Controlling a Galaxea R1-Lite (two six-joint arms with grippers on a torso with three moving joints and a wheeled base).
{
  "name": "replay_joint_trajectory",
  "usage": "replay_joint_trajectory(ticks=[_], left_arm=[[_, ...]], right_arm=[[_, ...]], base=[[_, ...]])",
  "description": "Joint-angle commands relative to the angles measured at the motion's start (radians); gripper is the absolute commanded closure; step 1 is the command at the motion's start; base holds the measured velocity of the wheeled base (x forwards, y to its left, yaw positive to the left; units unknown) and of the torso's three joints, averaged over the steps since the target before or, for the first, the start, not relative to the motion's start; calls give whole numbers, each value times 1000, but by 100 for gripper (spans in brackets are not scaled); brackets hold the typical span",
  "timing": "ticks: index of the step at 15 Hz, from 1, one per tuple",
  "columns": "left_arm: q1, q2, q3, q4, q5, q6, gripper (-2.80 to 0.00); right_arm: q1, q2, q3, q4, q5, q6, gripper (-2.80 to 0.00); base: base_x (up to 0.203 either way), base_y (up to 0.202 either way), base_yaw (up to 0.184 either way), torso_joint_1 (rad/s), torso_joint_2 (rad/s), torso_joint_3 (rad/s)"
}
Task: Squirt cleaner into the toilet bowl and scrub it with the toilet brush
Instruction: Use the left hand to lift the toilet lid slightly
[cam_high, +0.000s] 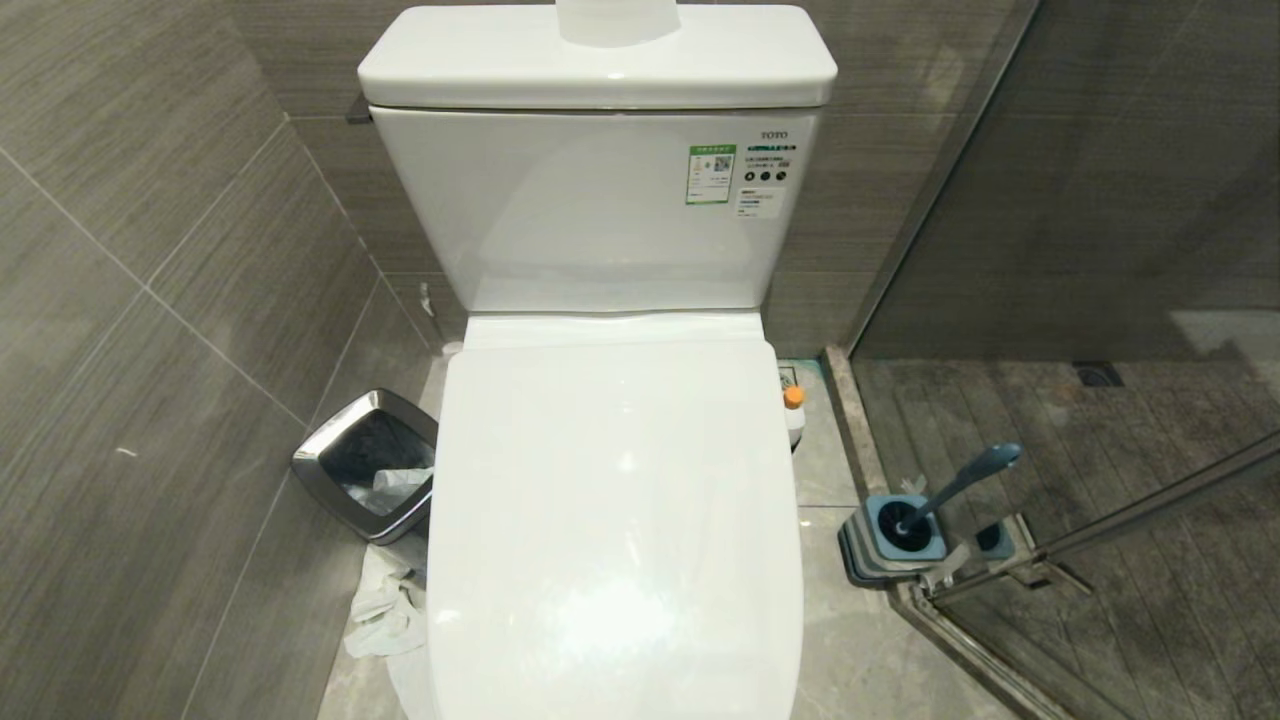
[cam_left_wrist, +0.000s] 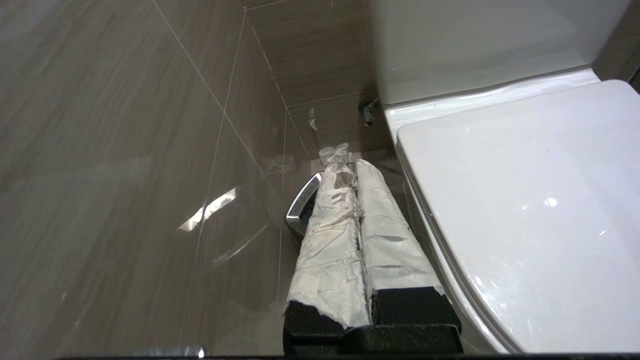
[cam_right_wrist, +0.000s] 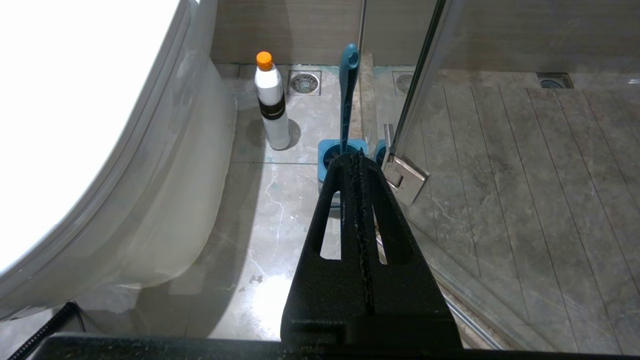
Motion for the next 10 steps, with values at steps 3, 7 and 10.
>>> replay_joint_trajectory(ticks=[3, 7, 10], left_arm=[[22, 311, -185, 3, 1, 5, 0], [21, 526, -268, 4, -12, -1, 0], [13, 753, -304, -6, -79, -60, 0]], right_arm=[[0, 0, 26, -1, 0, 0, 0], [0, 0, 25, -1, 0, 0, 0], [0, 0, 25, -1, 0, 0, 0]], base=[[0, 0, 0, 0, 0, 0], [0, 0, 0, 0, 0, 0], [0, 0, 0, 0, 0, 0]])
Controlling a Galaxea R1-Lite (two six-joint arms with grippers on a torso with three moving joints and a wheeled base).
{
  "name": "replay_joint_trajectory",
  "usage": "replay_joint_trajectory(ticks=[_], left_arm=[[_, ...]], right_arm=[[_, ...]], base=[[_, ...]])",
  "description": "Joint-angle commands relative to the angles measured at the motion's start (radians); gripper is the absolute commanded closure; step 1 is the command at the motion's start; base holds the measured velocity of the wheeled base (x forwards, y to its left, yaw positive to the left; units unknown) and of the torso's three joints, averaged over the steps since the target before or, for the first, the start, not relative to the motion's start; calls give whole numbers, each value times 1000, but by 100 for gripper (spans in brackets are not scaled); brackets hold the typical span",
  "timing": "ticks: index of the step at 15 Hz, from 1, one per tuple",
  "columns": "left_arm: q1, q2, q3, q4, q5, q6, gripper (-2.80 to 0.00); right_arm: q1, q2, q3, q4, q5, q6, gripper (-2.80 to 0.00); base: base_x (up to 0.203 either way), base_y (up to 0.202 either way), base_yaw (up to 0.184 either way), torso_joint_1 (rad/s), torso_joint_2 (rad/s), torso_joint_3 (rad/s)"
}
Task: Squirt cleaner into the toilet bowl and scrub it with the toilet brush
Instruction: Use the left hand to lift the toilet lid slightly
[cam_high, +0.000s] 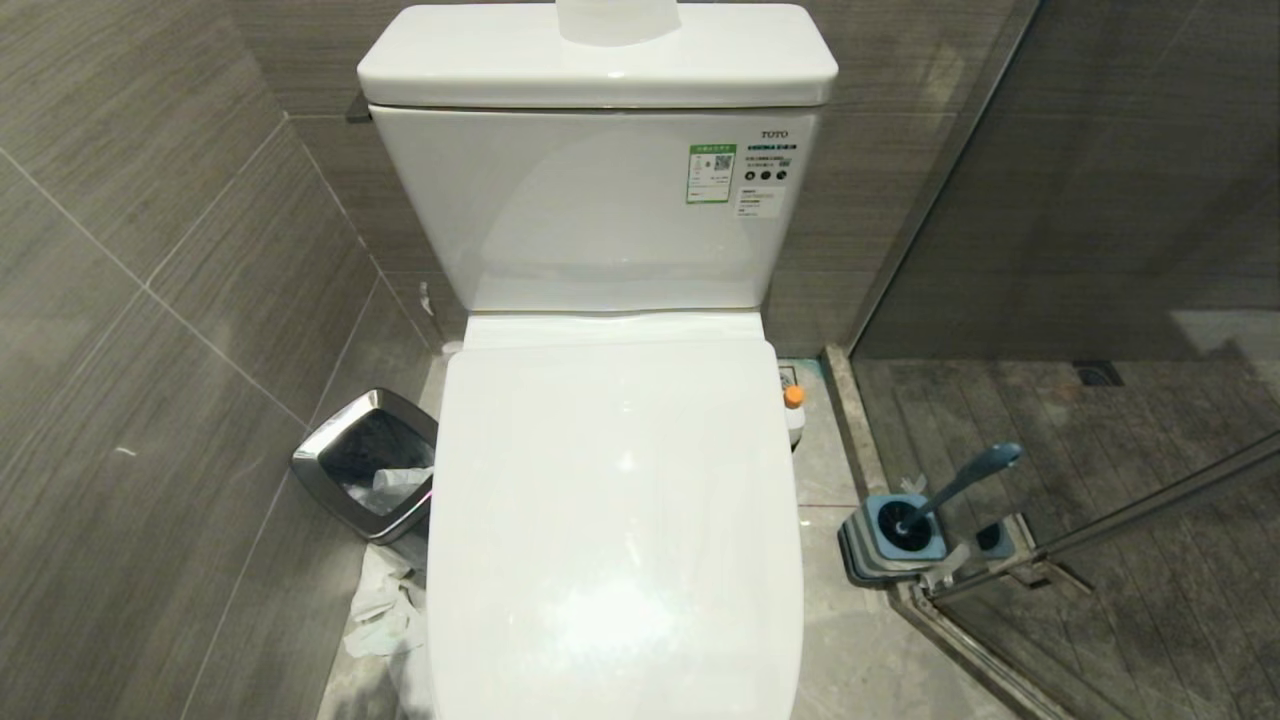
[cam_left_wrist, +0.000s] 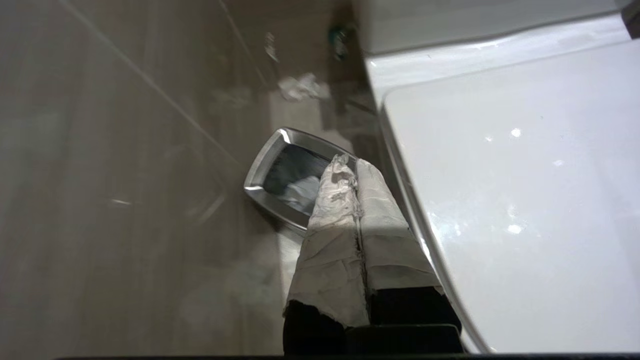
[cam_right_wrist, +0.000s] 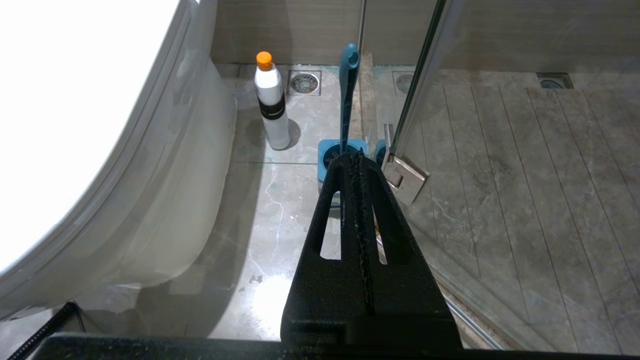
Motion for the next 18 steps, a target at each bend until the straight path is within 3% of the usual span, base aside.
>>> replay_joint_trajectory(ticks=[1, 3, 5, 6, 8, 10, 11, 12, 14, 16, 18], left_arm=[[5, 282, -42, -23, -65, -60, 0], [26, 487, -114, -71, -185, -101, 0], [73, 672, -252, -63, -376, -126, 0], [99, 731, -341, -13, -489, -134, 0], [166, 824, -473, 131, -792, -152, 0], [237, 890, -522, 217, -1051, -157, 0], [275, 925, -524, 236, -1144, -158, 0], [314, 949, -514, 245, -1217, -159, 0], [357, 984, -443, 249, -1298, -145, 0], [386, 998, -332, 247, -1322, -90, 0], [406, 980, -199, 247, -1338, 7, 0]], right_arm=[[0, 0, 26, -1, 0, 0, 0], [0, 0, 25, -1, 0, 0, 0], [0, 0, 25, -1, 0, 0, 0], [0, 0, 25, -1, 0, -1, 0], [0, 0, 25, -1, 0, 0, 0], [0, 0, 25, -1, 0, 0, 0], [0, 0, 25, -1, 0, 0, 0], [0, 0, 25, -1, 0, 0, 0], [0, 0, 25, -1, 0, 0, 0], [0, 0, 25, -1, 0, 0, 0], [0, 0, 25, -1, 0, 0, 0]], base=[[0, 0, 0, 0, 0, 0], [0, 0, 0, 0, 0, 0], [0, 0, 0, 0, 0, 0], [0, 0, 0, 0, 0, 0], [0, 0, 0, 0, 0, 0], [0, 0, 0, 0, 0, 0], [0, 0, 0, 0, 0, 0], [0, 0, 0, 0, 0, 0], [0, 0, 0, 0, 0, 0], [0, 0, 0, 0, 0, 0], [0, 0, 0, 0, 0, 0]])
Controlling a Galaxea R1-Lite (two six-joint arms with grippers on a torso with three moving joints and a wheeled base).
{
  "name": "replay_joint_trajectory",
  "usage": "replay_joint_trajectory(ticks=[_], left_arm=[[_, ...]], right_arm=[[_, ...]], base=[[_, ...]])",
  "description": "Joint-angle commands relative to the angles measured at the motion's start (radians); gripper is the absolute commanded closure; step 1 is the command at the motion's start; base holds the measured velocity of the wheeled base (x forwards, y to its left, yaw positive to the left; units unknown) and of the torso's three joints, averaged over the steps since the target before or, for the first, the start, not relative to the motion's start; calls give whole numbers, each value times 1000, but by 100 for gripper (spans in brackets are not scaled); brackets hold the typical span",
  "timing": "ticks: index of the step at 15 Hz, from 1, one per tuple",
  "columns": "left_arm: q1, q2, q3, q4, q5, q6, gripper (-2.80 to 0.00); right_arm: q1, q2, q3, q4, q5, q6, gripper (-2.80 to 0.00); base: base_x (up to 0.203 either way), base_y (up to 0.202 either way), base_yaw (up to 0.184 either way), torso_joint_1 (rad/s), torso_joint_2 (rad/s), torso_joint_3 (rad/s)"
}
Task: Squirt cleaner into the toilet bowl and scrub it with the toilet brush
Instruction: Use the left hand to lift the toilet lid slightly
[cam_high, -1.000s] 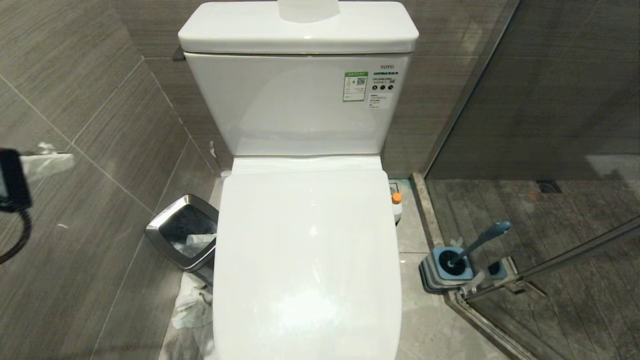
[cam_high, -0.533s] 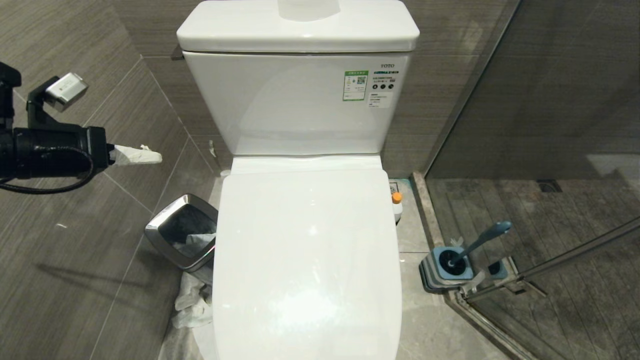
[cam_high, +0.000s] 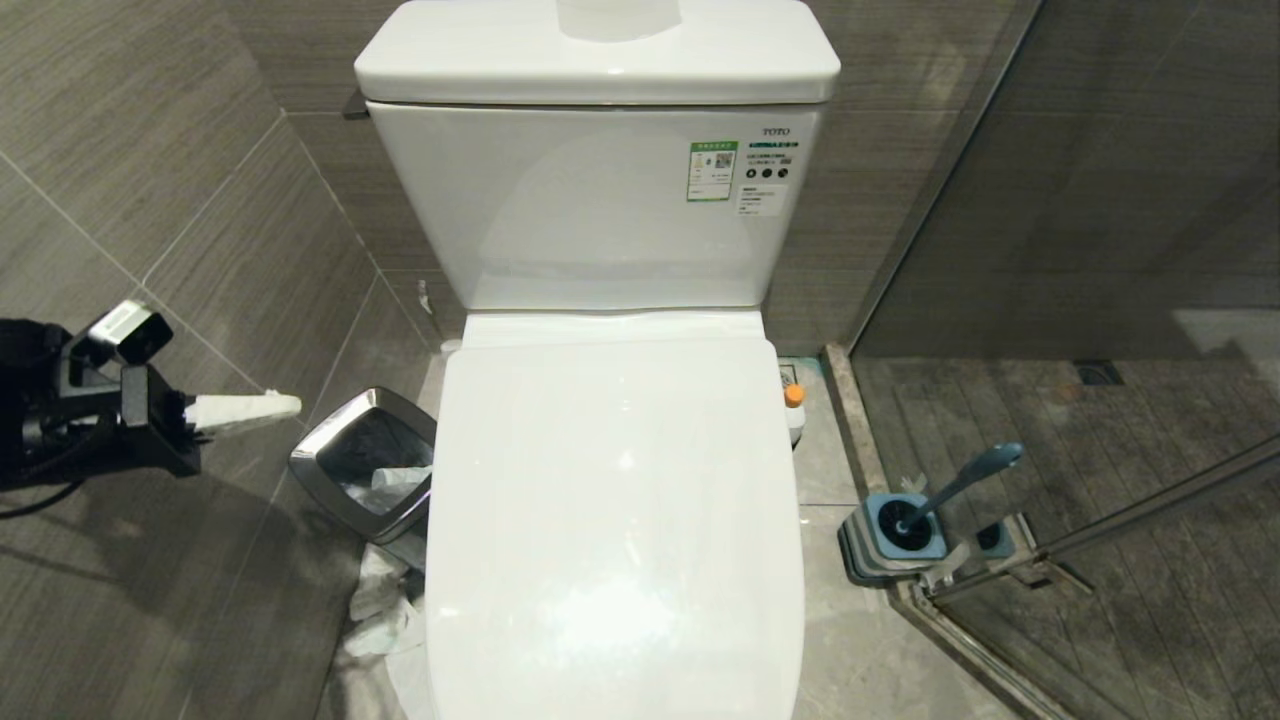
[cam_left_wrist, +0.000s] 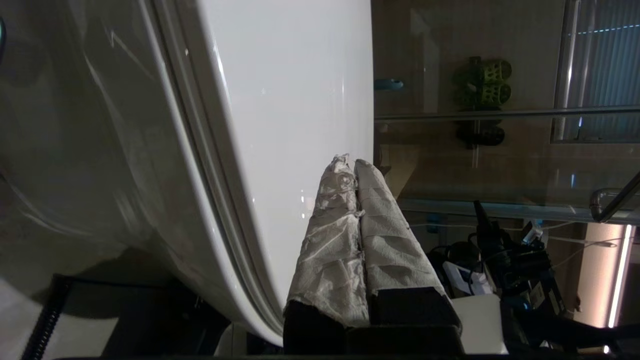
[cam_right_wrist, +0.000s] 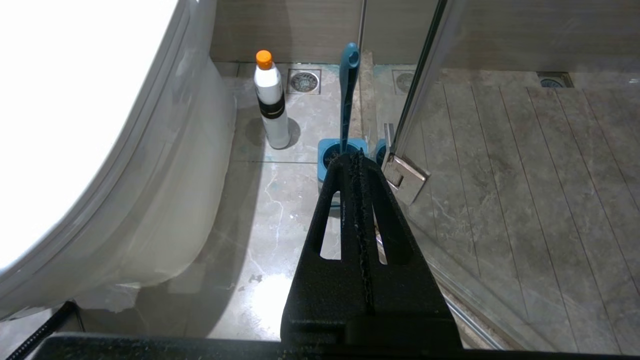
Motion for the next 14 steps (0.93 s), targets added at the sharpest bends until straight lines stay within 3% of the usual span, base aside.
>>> replay_joint_trajectory(ticks=[1, 4, 8, 12, 13, 14], left_arm=[[21, -38, 165, 5, -16, 92, 0], [7, -202, 394, 6, -24, 168, 0], [-39, -316, 624, -17, -57, 189, 0], [-62, -328, 802, -210, -59, 192, 0], [-74, -326, 802, -212, -59, 193, -280], [-80, -324, 811, -214, -58, 194, -280]], right_arm=[[0, 0, 25, -1, 0, 1, 0], [0, 0, 25, -1, 0, 1, 0], [0, 0, 26, -1, 0, 1, 0], [0, 0, 25, -1, 0, 1, 0], [0, 0, 25, -1, 0, 1, 0], [0, 0, 25, -1, 0, 1, 0]], base=[[0, 0, 0, 0, 0, 0], [0, 0, 0, 0, 0, 0], [0, 0, 0, 0, 0, 0], [0, 0, 0, 0, 0, 0], [0, 0, 0, 0, 0, 0], [0, 0, 0, 0, 0, 0]])
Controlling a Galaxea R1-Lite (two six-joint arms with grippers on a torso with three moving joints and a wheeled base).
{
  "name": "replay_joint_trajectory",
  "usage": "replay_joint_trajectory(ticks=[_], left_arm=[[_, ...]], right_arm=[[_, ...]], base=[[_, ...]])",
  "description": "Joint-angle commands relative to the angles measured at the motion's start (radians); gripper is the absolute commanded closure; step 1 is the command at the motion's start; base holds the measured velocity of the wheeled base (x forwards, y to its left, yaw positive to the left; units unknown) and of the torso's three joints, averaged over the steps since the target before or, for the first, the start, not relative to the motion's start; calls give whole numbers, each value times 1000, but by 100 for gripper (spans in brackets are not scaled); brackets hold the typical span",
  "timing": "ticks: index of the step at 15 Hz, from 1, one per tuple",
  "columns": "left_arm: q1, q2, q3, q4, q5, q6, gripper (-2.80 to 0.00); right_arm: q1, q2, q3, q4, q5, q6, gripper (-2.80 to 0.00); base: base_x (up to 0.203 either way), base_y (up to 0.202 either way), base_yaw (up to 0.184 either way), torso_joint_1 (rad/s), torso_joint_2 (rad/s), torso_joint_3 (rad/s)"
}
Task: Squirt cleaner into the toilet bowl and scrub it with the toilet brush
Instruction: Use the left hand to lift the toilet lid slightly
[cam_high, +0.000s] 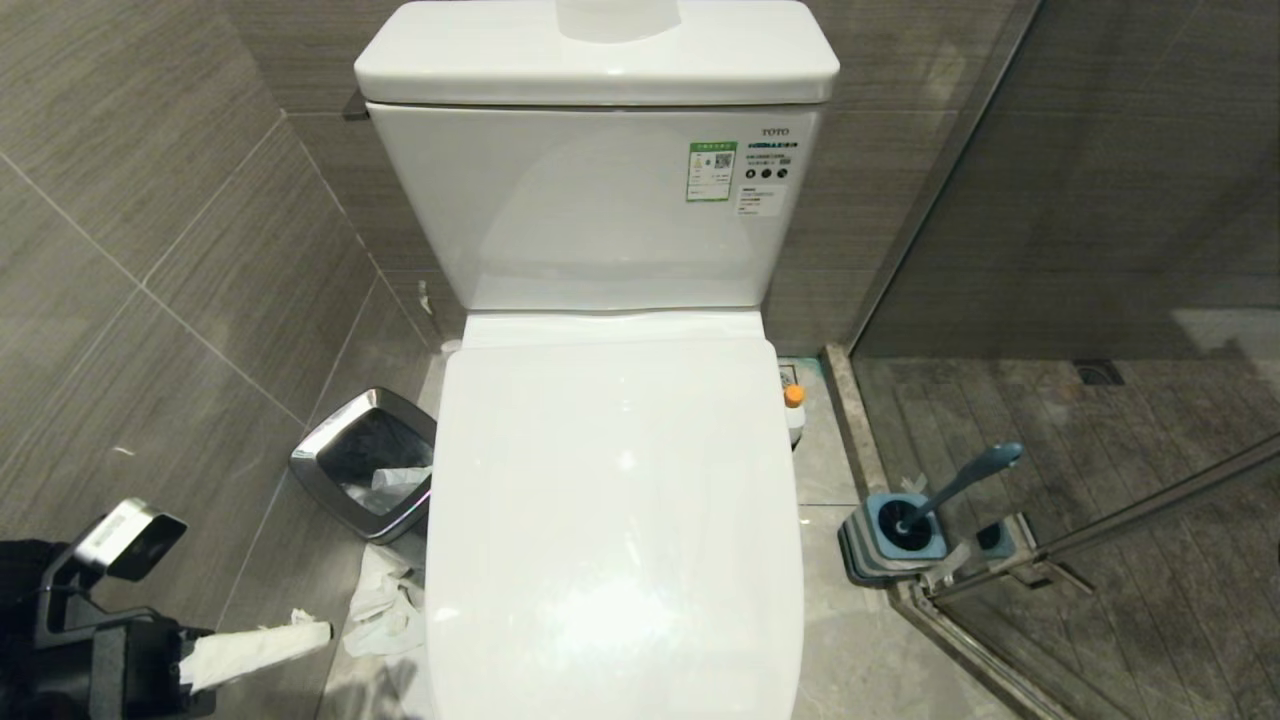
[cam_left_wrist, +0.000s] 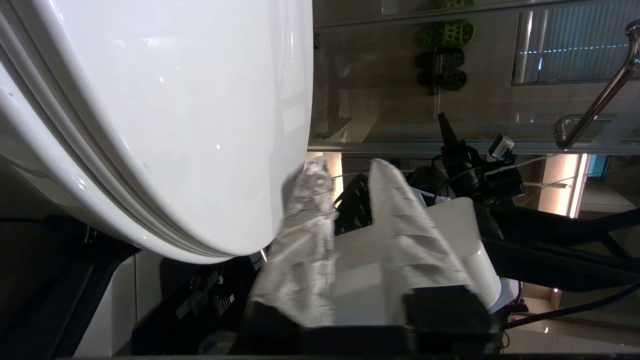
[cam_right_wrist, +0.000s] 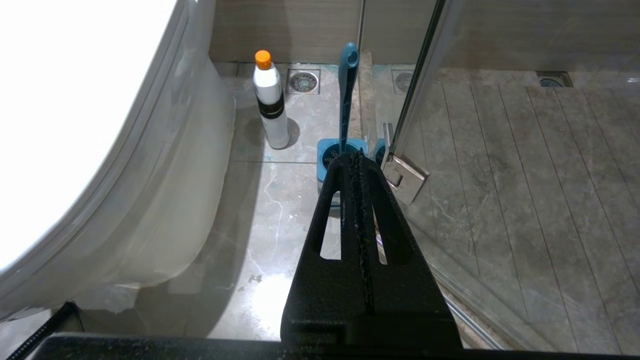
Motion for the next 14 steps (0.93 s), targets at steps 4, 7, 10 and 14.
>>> replay_joint_trajectory(ticks=[4, 7, 10, 14], left_arm=[[-33, 56, 160, -210, -5, 30, -280], [-81, 114, 180, -312, -10, 32, -280], [-138, 152, 176, -379, -12, 29, -280], [-127, 262, 154, -438, -8, 26, -280]], right_arm=[[0, 0, 26, -1, 0, 0, 0], [0, 0, 25, -1, 0, 0, 0], [0, 0, 25, -1, 0, 0, 0], [0, 0, 26, -1, 0, 0, 0]], base=[[0, 0, 0, 0, 0, 0], [0, 0, 0, 0, 0, 0], [0, 0, 0, 0, 0, 0], [0, 0, 0, 0, 0, 0]])
